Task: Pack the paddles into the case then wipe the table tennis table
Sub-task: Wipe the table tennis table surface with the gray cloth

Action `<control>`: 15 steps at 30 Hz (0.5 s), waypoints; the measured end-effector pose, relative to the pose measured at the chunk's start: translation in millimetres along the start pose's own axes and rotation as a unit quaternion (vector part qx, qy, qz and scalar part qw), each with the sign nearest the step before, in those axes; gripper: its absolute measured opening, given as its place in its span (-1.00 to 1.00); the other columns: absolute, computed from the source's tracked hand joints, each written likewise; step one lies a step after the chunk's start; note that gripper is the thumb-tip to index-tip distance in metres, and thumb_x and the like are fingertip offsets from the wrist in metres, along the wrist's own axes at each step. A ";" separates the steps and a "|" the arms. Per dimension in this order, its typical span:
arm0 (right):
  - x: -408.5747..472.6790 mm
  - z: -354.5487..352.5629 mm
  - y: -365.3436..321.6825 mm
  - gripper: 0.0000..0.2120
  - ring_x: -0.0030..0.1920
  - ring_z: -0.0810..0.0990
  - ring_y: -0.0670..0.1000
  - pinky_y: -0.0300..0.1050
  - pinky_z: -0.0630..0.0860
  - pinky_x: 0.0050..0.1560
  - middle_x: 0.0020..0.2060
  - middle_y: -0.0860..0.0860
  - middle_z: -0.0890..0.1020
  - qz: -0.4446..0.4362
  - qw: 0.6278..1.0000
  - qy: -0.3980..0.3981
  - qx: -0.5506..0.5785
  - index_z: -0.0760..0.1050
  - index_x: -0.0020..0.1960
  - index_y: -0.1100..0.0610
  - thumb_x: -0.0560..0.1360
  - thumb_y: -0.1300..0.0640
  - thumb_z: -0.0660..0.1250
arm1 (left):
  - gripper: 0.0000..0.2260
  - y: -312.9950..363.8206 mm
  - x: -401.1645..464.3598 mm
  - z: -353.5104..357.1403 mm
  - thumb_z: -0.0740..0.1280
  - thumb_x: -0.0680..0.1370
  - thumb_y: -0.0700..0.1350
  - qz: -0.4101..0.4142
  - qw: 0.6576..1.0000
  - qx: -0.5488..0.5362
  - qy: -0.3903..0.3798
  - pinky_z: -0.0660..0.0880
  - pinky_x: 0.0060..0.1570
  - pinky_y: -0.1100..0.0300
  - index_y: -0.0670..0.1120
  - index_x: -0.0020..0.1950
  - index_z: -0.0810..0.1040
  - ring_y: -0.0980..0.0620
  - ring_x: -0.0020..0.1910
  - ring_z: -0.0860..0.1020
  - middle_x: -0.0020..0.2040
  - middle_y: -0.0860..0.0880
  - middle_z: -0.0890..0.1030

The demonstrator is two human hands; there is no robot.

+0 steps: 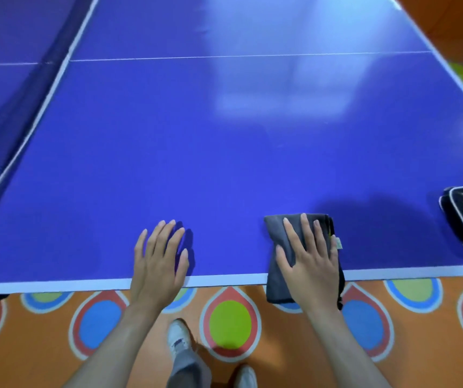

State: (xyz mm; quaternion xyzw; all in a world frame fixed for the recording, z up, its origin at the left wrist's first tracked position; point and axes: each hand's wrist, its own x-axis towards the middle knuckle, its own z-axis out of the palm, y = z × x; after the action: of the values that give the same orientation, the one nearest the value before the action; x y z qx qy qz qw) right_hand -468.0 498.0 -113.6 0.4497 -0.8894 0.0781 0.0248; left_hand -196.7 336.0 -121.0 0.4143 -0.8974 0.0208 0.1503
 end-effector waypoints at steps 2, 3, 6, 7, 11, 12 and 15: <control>-1.2 2.1 -2.9 -0.39 0.66 0.11 0.08 0.24 0.07 0.61 0.65 -0.01 0.19 0.006 1.000 0.012 -0.006 0.18 0.65 -0.15 0.63 -0.25 0.09 | -0.57 0.6 -0.7 1.8 0.15 0.67 0.03 0.002 1.000 0.005 -0.002 0.22 0.53 -0.26 -0.13 0.45 0.51 -0.14 0.57 0.34 0.52 -0.11 0.44; -1.5 3.3 -3.5 -0.40 0.65 0.12 0.09 0.25 0.08 0.60 0.65 -0.01 0.20 0.007 1.000 0.022 -0.006 0.19 0.65 -0.15 0.63 -0.23 0.10 | -0.57 1.3 -0.5 2.2 0.16 0.66 0.04 -0.002 1.000 0.007 -0.002 0.21 0.53 -0.27 -0.13 0.45 0.51 -0.14 0.56 0.34 0.52 -0.12 0.44; -3.0 7.1 -5.6 -0.41 0.64 0.18 0.10 0.27 0.11 0.59 0.63 0.01 0.25 0.003 0.999 0.053 -0.008 0.23 0.64 -0.13 0.62 -0.19 0.15 | -0.56 1.1 0.8 2.0 0.19 0.64 0.05 -0.010 1.000 0.004 -0.004 0.20 0.53 -0.26 -0.12 0.44 0.52 -0.16 0.56 0.35 0.51 -0.12 0.46; -3.7 8.8 -8.3 -0.41 0.64 0.19 0.11 0.27 0.11 0.59 0.63 0.01 0.26 0.009 0.998 0.058 -0.008 0.24 0.63 -0.13 0.62 -0.18 0.15 | -0.56 0.8 1.3 1.9 0.19 0.64 0.06 -0.009 1.000 0.000 -0.004 0.20 0.54 -0.25 -0.12 0.44 0.52 -0.16 0.55 0.36 0.50 -0.11 0.46; -5.5 13.0 -38.2 -0.42 0.63 0.21 0.10 0.28 0.07 0.60 0.63 -0.02 0.25 0.075 0.996 0.054 -0.009 0.27 0.62 -0.15 0.61 -0.18 0.09 | -0.54 0.1 3.0 -1.3 0.17 0.65 0.12 -0.004 0.998 -0.049 -0.024 0.24 0.53 -0.20 -0.10 0.45 0.51 -0.13 0.55 0.37 0.49 -0.08 0.48; -7.0 13.7 -48.6 -0.42 0.63 0.21 0.10 0.29 0.07 0.59 0.64 -0.02 0.24 0.082 0.995 0.050 -0.008 0.26 0.62 -0.16 0.60 -0.19 0.08 | -0.54 -1.3 3.8 -3.3 0.16 0.66 0.12 -0.001 0.997 -0.074 -0.035 0.26 0.53 -0.18 -0.09 0.46 0.50 -0.11 0.55 0.36 0.49 -0.07 0.47; -12.1 17.5 -87.0 -0.41 0.63 0.20 0.11 0.31 0.10 0.58 0.64 -0.02 0.22 0.081 0.996 0.043 -0.009 0.25 0.63 -0.15 0.60 -0.18 0.05 | -0.56 -18.3 5.1 -12.7 0.16 0.68 0.12 0.036 0.991 -0.123 -0.049 0.26 0.54 -0.11 -0.07 0.48 0.48 -0.07 0.55 0.36 0.48 -0.04 0.48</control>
State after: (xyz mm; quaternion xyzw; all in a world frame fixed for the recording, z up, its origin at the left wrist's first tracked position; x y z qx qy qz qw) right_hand -390.4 454.1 -122.1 0.3722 -0.9216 0.0917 0.0608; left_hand -182.9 322.3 -109.1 0.3609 -0.9136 -0.1051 0.1550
